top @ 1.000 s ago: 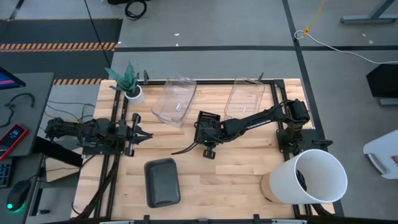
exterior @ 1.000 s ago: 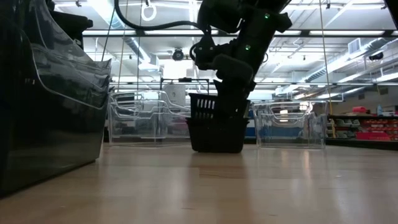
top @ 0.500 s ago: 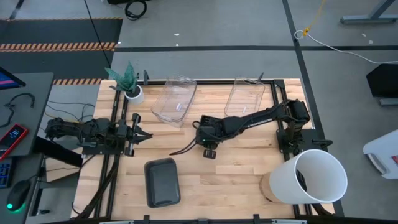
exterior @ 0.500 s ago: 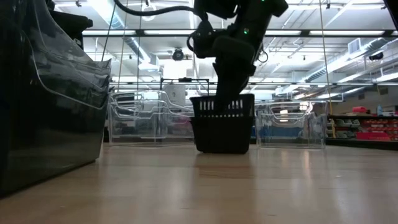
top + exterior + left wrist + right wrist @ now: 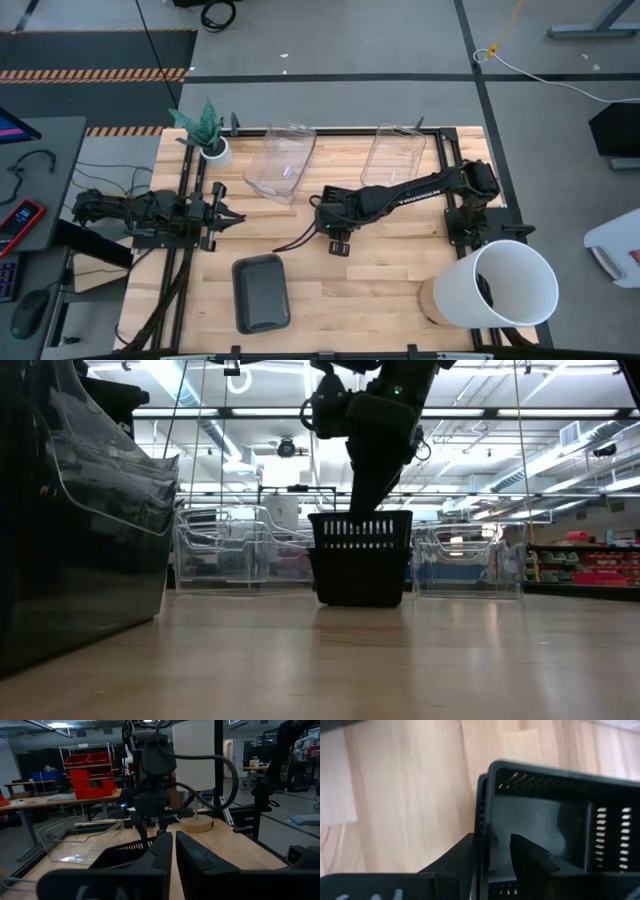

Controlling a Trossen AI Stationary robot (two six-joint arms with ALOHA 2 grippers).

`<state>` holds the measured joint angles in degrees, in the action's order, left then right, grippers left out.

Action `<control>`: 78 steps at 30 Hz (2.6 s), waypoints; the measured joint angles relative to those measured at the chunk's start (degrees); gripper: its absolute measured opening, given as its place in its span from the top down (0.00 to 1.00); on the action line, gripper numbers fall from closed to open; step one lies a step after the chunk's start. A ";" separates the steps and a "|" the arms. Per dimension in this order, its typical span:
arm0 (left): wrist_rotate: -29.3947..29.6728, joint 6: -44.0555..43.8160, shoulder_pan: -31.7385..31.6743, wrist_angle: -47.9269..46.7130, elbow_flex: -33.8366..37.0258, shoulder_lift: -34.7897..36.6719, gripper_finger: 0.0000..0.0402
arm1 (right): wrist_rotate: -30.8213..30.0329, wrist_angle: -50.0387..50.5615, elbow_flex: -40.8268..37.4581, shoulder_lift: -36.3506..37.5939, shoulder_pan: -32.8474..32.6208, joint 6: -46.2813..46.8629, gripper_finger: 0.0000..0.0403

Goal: Stack baskets by color
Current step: Stack the right black bin on top of the left black bins, then stack the right transparent bin on top of the left transparent bins

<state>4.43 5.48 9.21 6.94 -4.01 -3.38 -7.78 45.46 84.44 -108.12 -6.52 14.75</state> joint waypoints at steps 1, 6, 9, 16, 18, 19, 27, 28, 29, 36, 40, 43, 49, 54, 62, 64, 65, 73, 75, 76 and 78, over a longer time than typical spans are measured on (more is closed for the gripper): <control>0.01 0.01 0.00 0.00 0.00 0.00 0.93 | 0.32 0.57 0.02 0.00 -0.15 0.04 0.68; 0.00 0.00 0.00 -0.02 0.00 0.00 0.94 | 0.01 2.59 0.00 2.17 -1.49 0.07 0.68; 0.00 0.01 0.00 0.00 0.00 0.00 0.93 | -4.41 2.53 0.00 3.21 -2.38 0.04 0.68; 0.02 0.01 0.00 0.00 0.00 0.00 0.91 | -19.58 -0.27 -2.00 3.26 -3.38 1.89 0.68; 0.01 0.00 0.00 0.00 0.00 0.00 0.91 | -19.58 -3.34 -4.21 3.21 -3.48 2.64 0.68; 0.00 0.01 0.00 0.00 0.00 0.00 0.91 | -19.58 -4.94 -5.43 3.19 -3.48 3.16 0.68; 0.02 0.01 0.00 0.01 0.00 0.00 0.93 | -17.15 -13.73 -12.85 3.13 -3.48 3.31 0.68; 0.01 0.01 0.00 0.02 0.00 0.00 0.93 | -16.19 -13.56 -12.75 3.13 -3.48 3.10 0.68; 0.00 0.00 0.00 0.00 0.00 0.00 0.92 | -15.35 -12.51 -12.21 3.13 -3.48 2.46 0.68; 0.00 0.02 0.00 0.01 -0.02 0.00 0.91 | -19.05 2.02 -5.65 7.73 -3.48 0.43 0.68; 0.00 0.00 0.00 0.00 -0.02 0.00 0.93 | -19.48 8.78 -5.55 11.34 -3.13 1.56 0.68; 0.00 0.01 0.00 0.00 -0.02 0.00 0.94 | -20.18 13.58 -6.78 13.77 -2.27 2.08 0.68; 0.00 0.01 0.00 0.02 -0.02 0.00 0.93 | -19.84 14.83 -12.17 18.88 1.66 3.10 0.67; 0.02 0.01 0.00 0.00 -0.02 0.00 0.92 | -14.98 14.04 -16.69 22.02 6.95 1.41 0.65; 0.00 0.02 0.00 0.01 -0.02 0.00 0.93 | -8.18 12.38 -20.96 22.91 14.89 -2.50 0.58; 0.02 0.02 0.00 0.00 -0.02 0.00 0.94 | -5.47 10.92 -22.01 22.33 16.33 -3.22 0.58; 0.01 0.02 0.00 0.00 -0.02 0.00 0.94 | -4.44 10.39 -22.56 21.97 16.92 -3.56 0.57; 0.02 0.02 0.00 -0.01 -0.02 0.02 0.92 | -2.95 4.81 -26.10 19.97 20.38 -5.13 0.58; 0.00 0.02 0.00 -0.04 -0.02 0.02 0.92 | -2.59 4.74 -26.12 19.31 20.85 -6.15 0.59; 0.01 0.01 0.00 -0.01 -0.02 0.02 0.92 | -2.44 4.67 -26.12 18.99 21.06 -6.67 0.60; 0.01 0.01 0.00 0.01 -0.04 0.02 0.92 | -2.42 4.54 -26.12 18.51 21.31 -7.26 0.62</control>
<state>4.44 5.49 9.21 6.95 -4.05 -3.36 -10.20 50.00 58.33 -89.61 14.80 7.49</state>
